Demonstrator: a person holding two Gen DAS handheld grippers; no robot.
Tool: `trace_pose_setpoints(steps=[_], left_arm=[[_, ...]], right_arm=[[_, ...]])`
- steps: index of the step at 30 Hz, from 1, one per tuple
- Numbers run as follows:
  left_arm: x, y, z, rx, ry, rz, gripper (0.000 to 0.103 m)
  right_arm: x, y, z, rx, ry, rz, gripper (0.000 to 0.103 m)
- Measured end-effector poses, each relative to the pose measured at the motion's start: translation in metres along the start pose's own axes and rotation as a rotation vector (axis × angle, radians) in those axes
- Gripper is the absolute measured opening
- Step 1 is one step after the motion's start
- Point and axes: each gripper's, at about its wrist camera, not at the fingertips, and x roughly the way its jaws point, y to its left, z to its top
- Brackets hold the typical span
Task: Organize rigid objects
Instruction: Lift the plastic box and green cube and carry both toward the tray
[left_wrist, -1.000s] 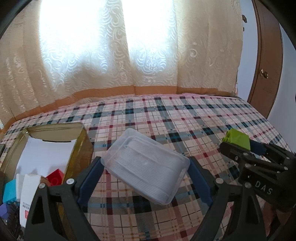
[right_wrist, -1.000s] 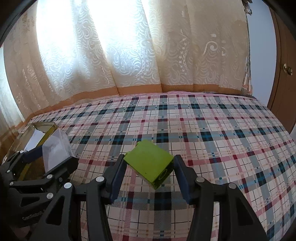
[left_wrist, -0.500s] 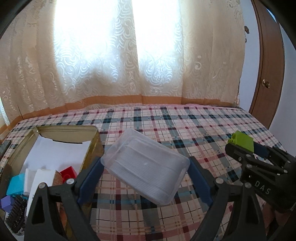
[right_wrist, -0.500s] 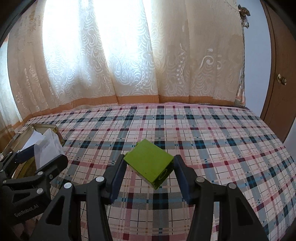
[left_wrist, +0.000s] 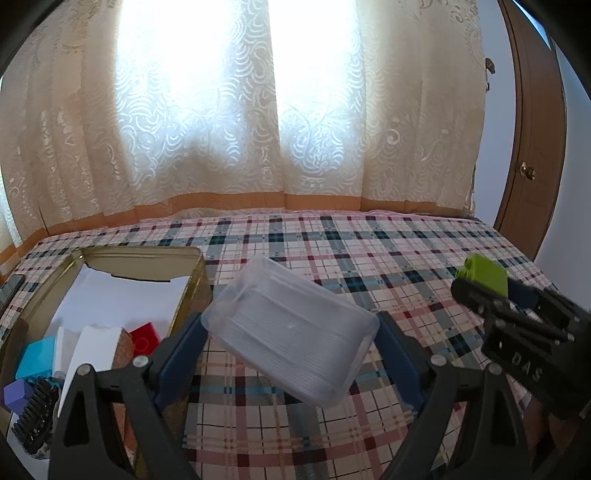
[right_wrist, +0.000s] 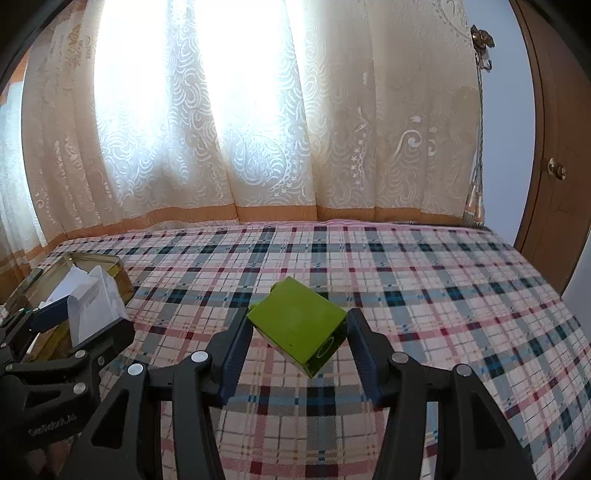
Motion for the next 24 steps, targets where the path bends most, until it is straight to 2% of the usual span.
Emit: trace_pose_setpoints(steps=[8, 19, 24], left_arm=[[-0.008, -0.001, -0.004, 0.014, -0.012, 0.004, 0.091], [-0.021, -0.004, -0.011, 0.037, -0.023, 0.01, 0.091], [-0.03, 0.001, -0.015, 0.012, -0.038, 0.007, 0.091]], right_arm=[[-0.02, 0.004, -0.007, 0.013, -0.054, 0.016, 0.055], [-0.026, 0.008, -0.008, 0.0, -0.066, 0.021, 0.055], [-0.029, 0.012, -0.009, -0.012, -0.073, 0.022, 0.055]])
